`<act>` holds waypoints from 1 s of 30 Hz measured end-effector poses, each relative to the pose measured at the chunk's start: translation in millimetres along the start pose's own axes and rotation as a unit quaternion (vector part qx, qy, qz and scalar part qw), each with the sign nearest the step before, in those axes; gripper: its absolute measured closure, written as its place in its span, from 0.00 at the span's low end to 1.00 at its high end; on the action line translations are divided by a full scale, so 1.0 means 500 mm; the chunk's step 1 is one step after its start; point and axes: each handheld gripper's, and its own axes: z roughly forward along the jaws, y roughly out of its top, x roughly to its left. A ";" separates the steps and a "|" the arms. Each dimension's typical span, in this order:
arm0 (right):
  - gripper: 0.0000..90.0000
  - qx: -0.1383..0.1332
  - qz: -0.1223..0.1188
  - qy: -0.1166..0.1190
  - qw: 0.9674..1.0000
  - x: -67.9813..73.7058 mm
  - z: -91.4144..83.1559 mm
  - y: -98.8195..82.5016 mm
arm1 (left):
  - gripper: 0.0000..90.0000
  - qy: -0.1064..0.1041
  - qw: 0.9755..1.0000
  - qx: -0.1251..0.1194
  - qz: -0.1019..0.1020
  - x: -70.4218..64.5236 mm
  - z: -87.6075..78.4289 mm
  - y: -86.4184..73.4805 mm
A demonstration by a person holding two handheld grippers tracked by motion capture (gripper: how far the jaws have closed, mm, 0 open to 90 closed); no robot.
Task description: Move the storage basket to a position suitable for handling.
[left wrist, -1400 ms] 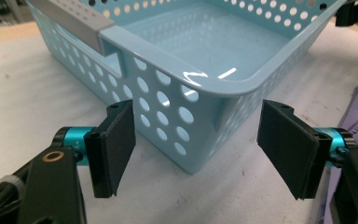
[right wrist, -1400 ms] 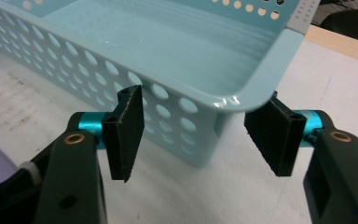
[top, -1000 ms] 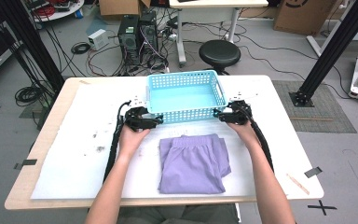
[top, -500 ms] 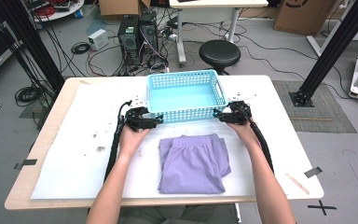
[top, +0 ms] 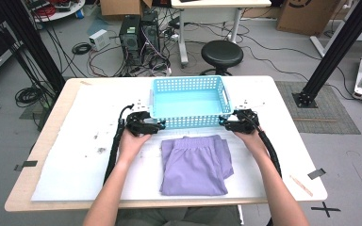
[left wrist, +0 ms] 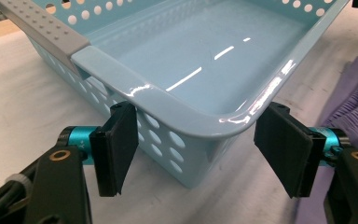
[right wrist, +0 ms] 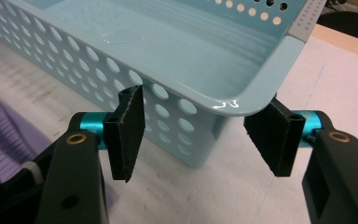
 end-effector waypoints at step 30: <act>0.45 -0.006 0.006 -0.006 1.000 0.018 -0.054 -0.038 | 0.34 -0.014 1.000 0.003 0.013 -0.033 -0.004 -0.004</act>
